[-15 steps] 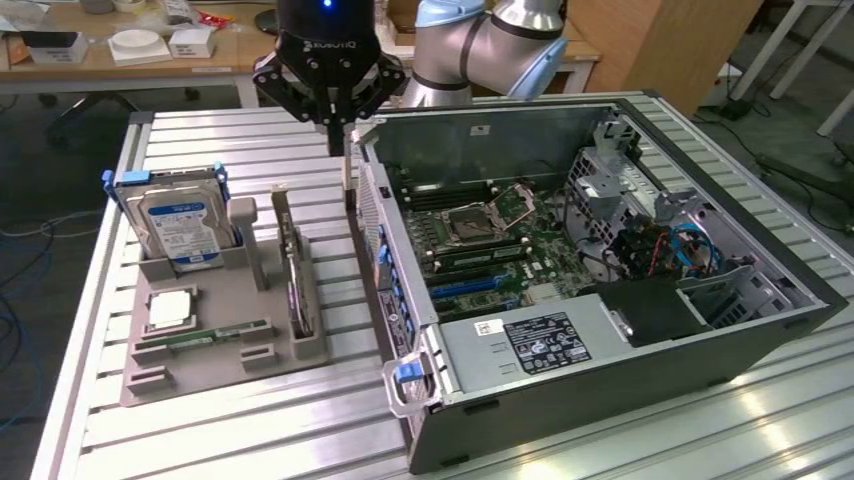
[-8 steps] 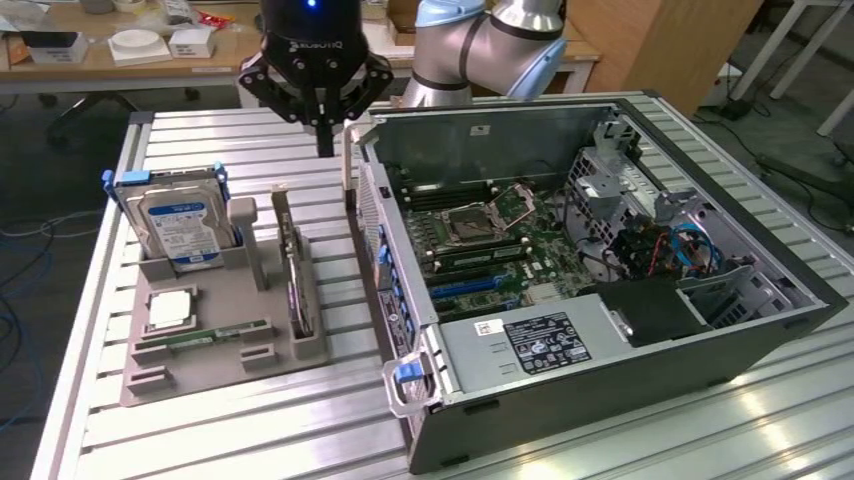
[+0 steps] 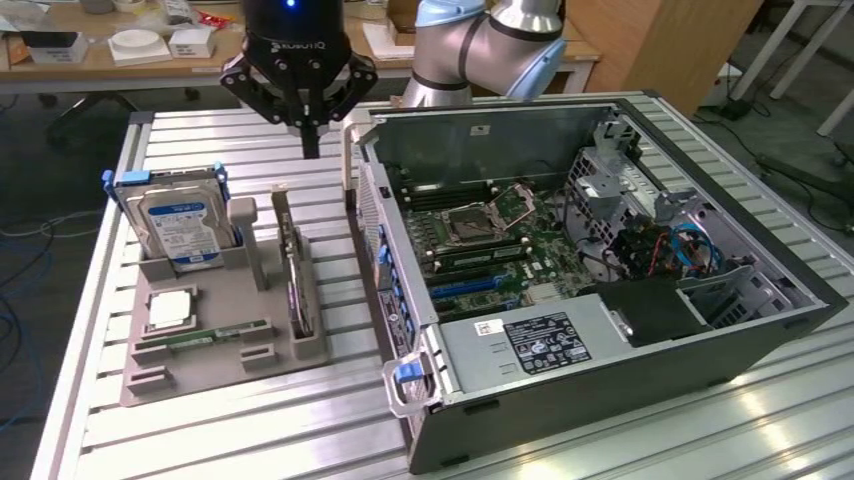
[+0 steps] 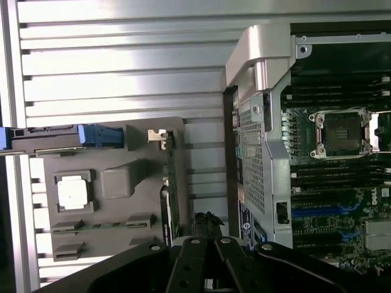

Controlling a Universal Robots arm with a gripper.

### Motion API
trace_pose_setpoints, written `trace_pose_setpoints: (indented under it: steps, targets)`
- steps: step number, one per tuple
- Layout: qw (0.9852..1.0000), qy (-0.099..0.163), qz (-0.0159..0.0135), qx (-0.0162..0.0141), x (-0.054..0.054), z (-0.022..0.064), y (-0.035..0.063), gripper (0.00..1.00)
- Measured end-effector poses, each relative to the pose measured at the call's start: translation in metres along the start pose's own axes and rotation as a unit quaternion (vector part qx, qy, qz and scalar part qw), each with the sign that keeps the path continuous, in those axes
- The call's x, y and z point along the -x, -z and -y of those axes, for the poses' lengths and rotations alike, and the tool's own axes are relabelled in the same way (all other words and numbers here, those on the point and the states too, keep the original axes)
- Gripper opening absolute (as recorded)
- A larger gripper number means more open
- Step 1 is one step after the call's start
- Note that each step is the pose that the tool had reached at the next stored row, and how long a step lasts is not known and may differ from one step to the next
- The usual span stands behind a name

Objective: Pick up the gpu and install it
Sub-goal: 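Reach for the gpu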

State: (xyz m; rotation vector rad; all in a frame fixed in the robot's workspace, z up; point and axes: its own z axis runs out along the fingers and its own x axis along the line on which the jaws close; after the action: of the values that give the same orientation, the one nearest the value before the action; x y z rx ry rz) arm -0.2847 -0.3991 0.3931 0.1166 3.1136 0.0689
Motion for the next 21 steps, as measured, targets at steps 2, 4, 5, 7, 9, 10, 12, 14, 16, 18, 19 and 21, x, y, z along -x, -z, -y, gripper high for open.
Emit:
trace_pose_setpoints:
  steps: [2, 4, 5, 7, 9, 10, 12, 14, 16, 18, 19, 21]
  targets:
    - [1.0000, 0.000, 0.0000, 0.0000, -0.003, 0.0002, 0.0001, 0.10]
    - [1.0000, 0.000, 0.0000, 0.0000, -0.006, 0.0004, 0.0002, 0.10]
    - [1.0000, 0.000, 0.0000, 0.0000, -0.008, 0.0006, 0.0002, 0.10]
    - [1.0000, 0.000, 0.0000, 0.0000, -0.011, 0.0008, 0.0003, 0.10]
    - [1.0000, 0.000, 0.0000, 0.0000, -0.014, 0.0011, 0.0004, 0.10]
    - [1.0000, 0.000, 0.0000, 0.0000, -0.016, 0.0012, 0.0004, 0.10]
    - [1.0000, 0.000, 0.0000, 0.0000, -0.019, 0.0014, 0.0005, 0.10]
    - [1.0000, 0.000, 0.0000, 0.0000, -0.022, 0.0016, 0.0005, 0.10]
    - [1.0000, 0.000, 0.0000, 0.0000, -0.025, 0.0019, 0.0006, 0.10]
    - [1.0000, 0.000, 0.0000, 0.0000, -0.028, 0.0021, 0.0007, 0.10]
    - [1.0000, 0.000, -0.0001, -0.0001, -0.030, 0.0023, 0.0007, 0.10]
    - [1.0000, 0.000, -0.0001, 0.0000, -0.033, 0.0025, 0.0008, 0.10]
